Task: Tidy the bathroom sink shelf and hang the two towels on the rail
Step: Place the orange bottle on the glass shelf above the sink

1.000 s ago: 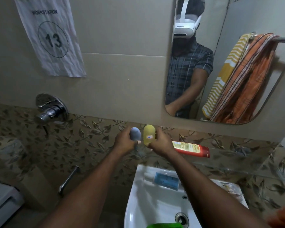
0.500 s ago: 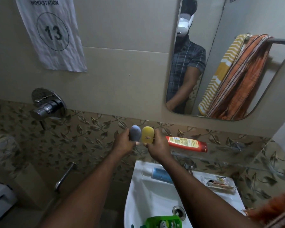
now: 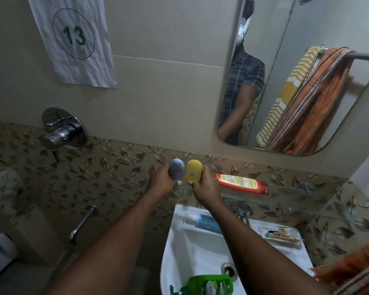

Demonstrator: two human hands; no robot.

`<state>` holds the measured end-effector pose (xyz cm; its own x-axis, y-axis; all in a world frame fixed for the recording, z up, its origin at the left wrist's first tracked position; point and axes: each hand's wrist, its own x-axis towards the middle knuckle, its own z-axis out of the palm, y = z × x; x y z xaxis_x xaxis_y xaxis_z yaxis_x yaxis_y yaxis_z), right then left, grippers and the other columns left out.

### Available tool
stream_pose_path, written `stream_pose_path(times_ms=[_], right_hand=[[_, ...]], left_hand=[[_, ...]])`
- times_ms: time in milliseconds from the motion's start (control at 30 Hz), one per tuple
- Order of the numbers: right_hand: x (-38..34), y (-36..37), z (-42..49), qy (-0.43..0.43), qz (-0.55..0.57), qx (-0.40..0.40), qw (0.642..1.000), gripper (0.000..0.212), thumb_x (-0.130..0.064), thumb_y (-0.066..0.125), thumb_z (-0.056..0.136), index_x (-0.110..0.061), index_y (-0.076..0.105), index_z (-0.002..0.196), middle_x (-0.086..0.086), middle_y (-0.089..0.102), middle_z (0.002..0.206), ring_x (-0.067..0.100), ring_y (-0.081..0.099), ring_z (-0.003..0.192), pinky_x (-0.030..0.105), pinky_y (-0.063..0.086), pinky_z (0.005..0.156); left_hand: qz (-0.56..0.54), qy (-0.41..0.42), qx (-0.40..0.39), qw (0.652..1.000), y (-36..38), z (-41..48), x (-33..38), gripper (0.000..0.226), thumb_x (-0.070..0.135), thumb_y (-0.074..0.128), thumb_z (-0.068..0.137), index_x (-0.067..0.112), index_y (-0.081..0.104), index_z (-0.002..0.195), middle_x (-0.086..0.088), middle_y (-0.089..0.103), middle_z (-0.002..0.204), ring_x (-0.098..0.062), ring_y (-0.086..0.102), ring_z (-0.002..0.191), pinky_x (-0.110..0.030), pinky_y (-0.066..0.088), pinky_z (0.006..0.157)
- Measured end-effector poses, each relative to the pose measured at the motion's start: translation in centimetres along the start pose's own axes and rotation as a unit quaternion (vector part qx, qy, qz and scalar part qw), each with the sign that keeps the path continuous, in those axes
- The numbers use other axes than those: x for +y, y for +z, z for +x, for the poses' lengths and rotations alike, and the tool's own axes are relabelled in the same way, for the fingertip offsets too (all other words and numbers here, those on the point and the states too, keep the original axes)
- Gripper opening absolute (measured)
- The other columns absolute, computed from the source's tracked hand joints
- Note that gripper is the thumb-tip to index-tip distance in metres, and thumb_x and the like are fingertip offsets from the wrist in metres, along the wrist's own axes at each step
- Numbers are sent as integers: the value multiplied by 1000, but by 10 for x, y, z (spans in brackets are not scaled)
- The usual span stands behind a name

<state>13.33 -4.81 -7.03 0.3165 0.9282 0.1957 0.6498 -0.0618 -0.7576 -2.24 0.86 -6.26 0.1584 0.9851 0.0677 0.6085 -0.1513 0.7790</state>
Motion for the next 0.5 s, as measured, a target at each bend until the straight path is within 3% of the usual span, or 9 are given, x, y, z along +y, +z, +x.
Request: stream_pose_path(times_ms=[133,233,367,500], right_hand=[[-1,-1,-1,-4,-3,3,1000,39,-19,77,93,-19,54,125,2,68,107,17,65,92,26,47,65],[-1,-3,-4,-12,12,6,1000,49,-20,82,88,-19,53,127,-3,63,106,16,64,94,27,51,70],[6,-13,-11,-39,13,33,999,64,-30,86,85,-18,51,137,3,66,128,19,64,113,33,54,88],[8,-36,-16,-86,-13,99,991,59,-28,84,88,-13,57,138,5,69,128,19,66,113,28,51,90]], left_hand=[[-11,-10,1,1000,2,0,1,76,19,89,82,20,50,146,-9,64,142,-29,63,126,-36,54,92],[-15,-3,9,1000,3,0,1,91,19,93,75,23,41,150,-10,60,146,-31,61,128,-34,52,85],[-5,-10,34,999,2,-2,-2,124,24,100,65,28,20,160,-15,43,159,-37,47,143,-52,54,103],[19,19,94,995,2,-12,-3,122,20,94,68,29,18,163,-20,32,156,-40,38,142,-55,49,106]])
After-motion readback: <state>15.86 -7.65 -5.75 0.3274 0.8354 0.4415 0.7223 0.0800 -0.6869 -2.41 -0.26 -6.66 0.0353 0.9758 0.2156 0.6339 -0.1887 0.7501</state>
